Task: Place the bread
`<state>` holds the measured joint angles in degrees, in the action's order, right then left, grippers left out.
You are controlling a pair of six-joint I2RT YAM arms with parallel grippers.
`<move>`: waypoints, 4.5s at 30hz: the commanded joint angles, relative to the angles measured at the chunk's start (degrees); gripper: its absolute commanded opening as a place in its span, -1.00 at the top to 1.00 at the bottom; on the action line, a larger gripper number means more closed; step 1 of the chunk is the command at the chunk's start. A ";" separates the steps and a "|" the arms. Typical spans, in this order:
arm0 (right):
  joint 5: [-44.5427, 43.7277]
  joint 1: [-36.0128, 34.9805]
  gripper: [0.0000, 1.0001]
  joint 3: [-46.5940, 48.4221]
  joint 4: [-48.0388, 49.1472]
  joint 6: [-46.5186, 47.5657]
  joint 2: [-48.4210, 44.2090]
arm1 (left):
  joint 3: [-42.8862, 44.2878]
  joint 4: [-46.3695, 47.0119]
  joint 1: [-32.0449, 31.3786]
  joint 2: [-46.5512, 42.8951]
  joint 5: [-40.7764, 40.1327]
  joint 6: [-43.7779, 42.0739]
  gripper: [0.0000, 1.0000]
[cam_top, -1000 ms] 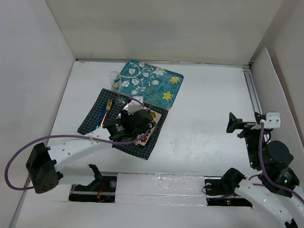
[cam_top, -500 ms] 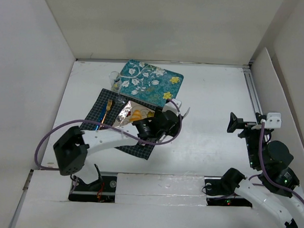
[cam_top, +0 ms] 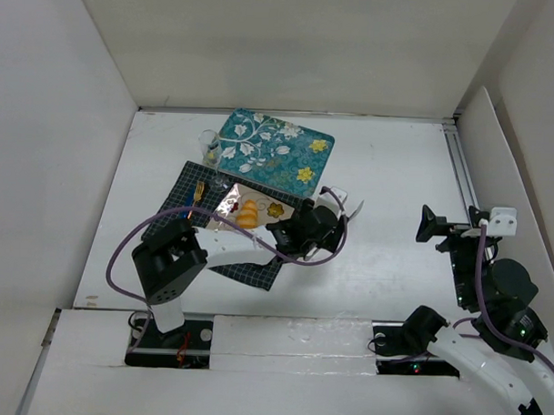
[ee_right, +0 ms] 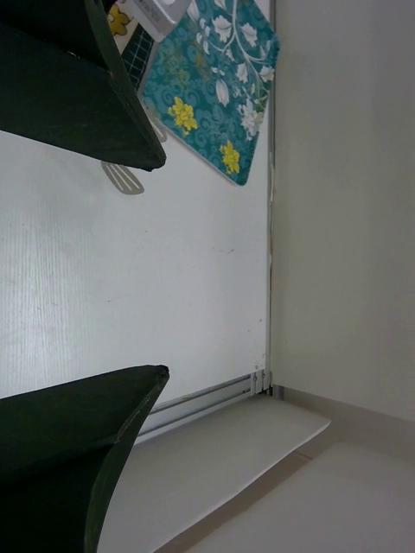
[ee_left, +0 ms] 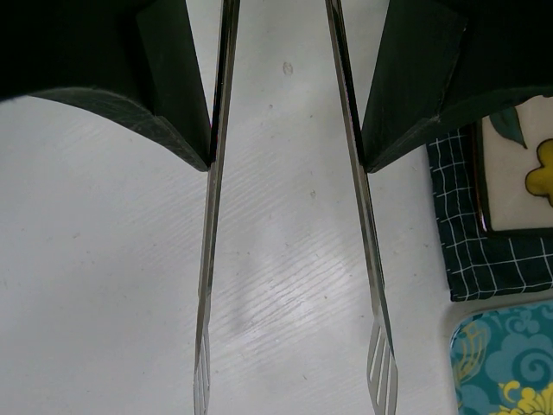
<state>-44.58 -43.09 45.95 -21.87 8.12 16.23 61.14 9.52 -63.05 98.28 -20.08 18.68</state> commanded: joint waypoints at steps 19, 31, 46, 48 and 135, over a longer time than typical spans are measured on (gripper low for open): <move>-0.42 0.38 -1.00 0.19 1.13 0.05 -1.20 | -1.91 11.31 -0.41 9.82 1.00 2.85 -0.26; -0.16 0.38 -1.00 0.36 1.13 0.05 -0.94 | -4.02 13.51 -0.41 11.32 0.92 4.79 -0.34; -0.95 0.38 -1.00 0.45 0.95 -0.38 -0.76 | 0.64 5.86 -1.55 8.78 -3.57 4.35 -0.93; -0.95 0.38 -1.00 0.37 0.95 -0.39 -0.76 | 0.29 5.78 -1.55 8.07 -3.83 4.61 -0.92; 13.37 0.38 -1.00 6.07 2.89 0.67 22.70 | -14.04 -12.24 7.50 -41.59 -22.46 0.40 -0.98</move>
<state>-31.86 -43.09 48.51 -21.10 8.99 38.30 47.11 -5.28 -55.75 56.86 -42.19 19.33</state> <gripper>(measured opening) 0.999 0.986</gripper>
